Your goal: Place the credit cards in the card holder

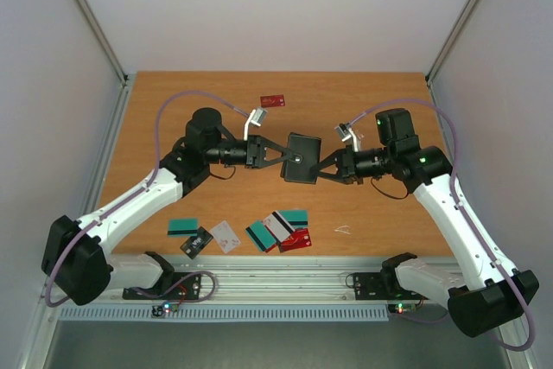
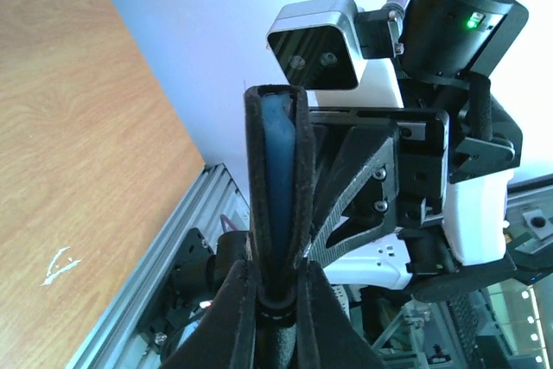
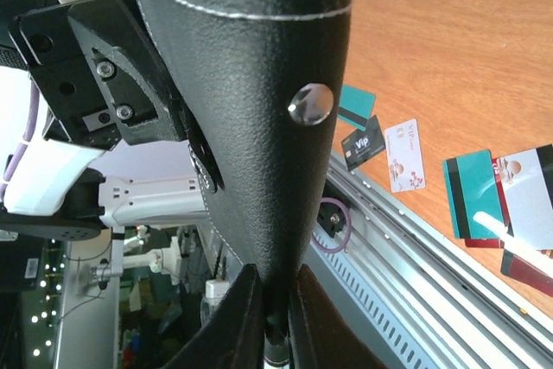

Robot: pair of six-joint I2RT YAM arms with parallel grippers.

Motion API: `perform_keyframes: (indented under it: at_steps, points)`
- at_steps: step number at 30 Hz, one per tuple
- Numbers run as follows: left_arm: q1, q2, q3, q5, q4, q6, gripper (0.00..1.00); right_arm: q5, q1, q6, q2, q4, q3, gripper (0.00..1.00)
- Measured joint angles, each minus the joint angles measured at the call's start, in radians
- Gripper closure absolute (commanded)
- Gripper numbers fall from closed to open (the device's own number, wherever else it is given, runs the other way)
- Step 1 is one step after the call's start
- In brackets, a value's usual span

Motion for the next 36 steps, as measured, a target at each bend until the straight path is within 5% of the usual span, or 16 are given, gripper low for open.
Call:
perform_keyframes:
  at_steps: [3,5,9,19,31,36]
  points:
    - [-0.001,0.0,0.0,0.001,0.003,-0.01,1.0,0.008,0.0,0.002,0.0,-0.009,0.006,0.24]
    - [-0.003,0.0,0.0,0.001,0.003,-0.014,1.0,0.019,0.0,-0.014,0.004,-0.031,0.029,0.15]
    - [-0.004,0.0,0.004,0.012,0.004,-0.027,1.0,0.031,-0.004,-0.059,0.002,-0.054,0.072,0.14]
    - [-0.004,0.0,0.021,0.099,0.169,-0.194,1.0,-0.079,-0.013,-0.078,0.0,-0.031,0.08,0.3]
    - [-0.005,0.003,0.023,0.173,0.28,-0.312,1.0,-0.179,-0.013,0.061,-0.002,0.158,0.079,0.8]
    - [-0.006,0.005,0.024,0.173,0.282,-0.328,0.75,-0.196,-0.013,0.08,-0.002,0.175,0.079,0.94]
